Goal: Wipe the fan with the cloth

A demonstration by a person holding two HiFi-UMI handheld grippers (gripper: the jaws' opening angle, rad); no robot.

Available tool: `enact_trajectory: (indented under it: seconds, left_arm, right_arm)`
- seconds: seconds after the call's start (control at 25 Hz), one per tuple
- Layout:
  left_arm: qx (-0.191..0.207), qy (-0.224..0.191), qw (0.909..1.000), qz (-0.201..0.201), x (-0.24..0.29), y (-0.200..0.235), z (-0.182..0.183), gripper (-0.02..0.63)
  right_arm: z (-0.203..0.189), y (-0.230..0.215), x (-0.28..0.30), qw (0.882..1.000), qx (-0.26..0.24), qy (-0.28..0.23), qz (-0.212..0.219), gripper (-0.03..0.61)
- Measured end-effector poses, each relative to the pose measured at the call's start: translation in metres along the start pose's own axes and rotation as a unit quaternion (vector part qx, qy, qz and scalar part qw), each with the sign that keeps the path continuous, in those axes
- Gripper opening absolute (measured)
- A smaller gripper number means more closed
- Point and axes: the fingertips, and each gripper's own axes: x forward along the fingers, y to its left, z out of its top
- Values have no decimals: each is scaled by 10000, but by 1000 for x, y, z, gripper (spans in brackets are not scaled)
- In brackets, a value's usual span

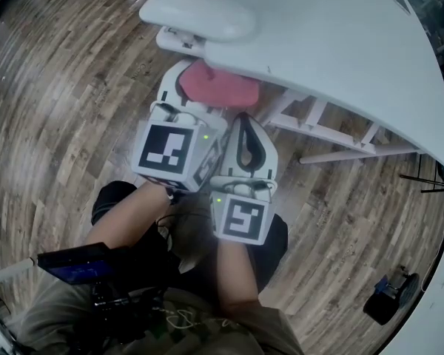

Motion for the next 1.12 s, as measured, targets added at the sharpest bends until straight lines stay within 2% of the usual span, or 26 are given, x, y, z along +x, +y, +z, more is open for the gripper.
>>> enact_trajectory:
  seconds: [0.28, 0.68, 0.88, 1.12]
  left_arm:
    - [-48, 13, 9998, 180, 0, 16, 2, 84]
    - [161, 166, 9990, 393, -3, 39, 1, 84]
    - [168, 183, 9975, 656, -7, 66, -2, 84]
    - [253, 92, 9948, 977, -21, 101, -7, 84]
  right_arm:
    - [-10, -4, -3, 9998, 129, 123, -14, -3]
    - [0, -7, -8, 9998, 96, 194, 40, -3]
    - [8, 0, -6, 9997, 91, 183, 146, -3]
    - [14, -6, -7, 9996, 126, 224, 78, -3]
